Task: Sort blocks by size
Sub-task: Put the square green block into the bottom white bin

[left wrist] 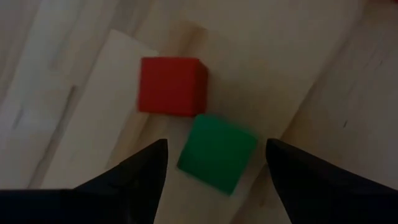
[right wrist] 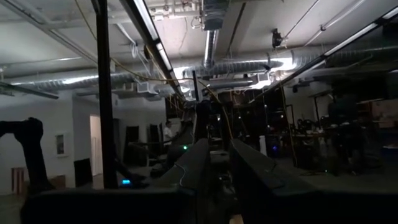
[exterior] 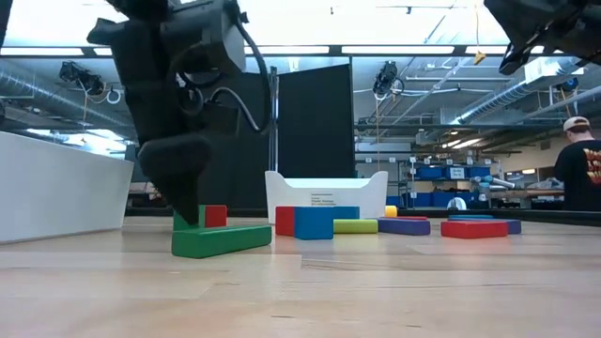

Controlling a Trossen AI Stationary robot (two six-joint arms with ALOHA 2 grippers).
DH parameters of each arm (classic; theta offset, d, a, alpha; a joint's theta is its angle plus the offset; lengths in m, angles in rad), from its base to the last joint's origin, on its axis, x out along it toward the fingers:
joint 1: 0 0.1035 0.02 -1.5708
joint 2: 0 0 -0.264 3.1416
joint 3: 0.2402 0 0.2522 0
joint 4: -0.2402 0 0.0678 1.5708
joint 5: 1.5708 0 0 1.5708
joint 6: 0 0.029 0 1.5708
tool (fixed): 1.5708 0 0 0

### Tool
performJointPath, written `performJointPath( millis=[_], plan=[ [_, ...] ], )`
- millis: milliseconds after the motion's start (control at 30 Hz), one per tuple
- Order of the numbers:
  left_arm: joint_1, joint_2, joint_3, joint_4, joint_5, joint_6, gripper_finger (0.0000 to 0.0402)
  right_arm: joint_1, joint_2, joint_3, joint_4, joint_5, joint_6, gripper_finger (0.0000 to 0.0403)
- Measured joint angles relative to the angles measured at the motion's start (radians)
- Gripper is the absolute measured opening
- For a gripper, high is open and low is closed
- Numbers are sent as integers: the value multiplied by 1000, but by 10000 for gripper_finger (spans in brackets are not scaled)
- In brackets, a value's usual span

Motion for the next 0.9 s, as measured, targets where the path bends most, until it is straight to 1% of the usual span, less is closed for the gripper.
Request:
performJointPath(
  millis=[167,267,367,533,567,733,900],
  plan=[
    [7,37,4,15,12,15,279,0,4,0,3,4,-1,77],
    [7,51,5,23,13,16,264,0,4,0,3,5,-2,77],
    [7,52,5,32,18,17,231,0,4,0,3,6,-3,77],
    [7,53,5,34,39,17,146,0,4,0,3,8,-2,77],
    [8,53,5,34,42,16,139,0,4,0,3,8,-2,77],
    [8,51,11,25,52,17,140,0,4,0,3,8,-2,77],
    [10,59,61,-30,78,51,140,0,4,0,3,8,-2,77]
  ],
)
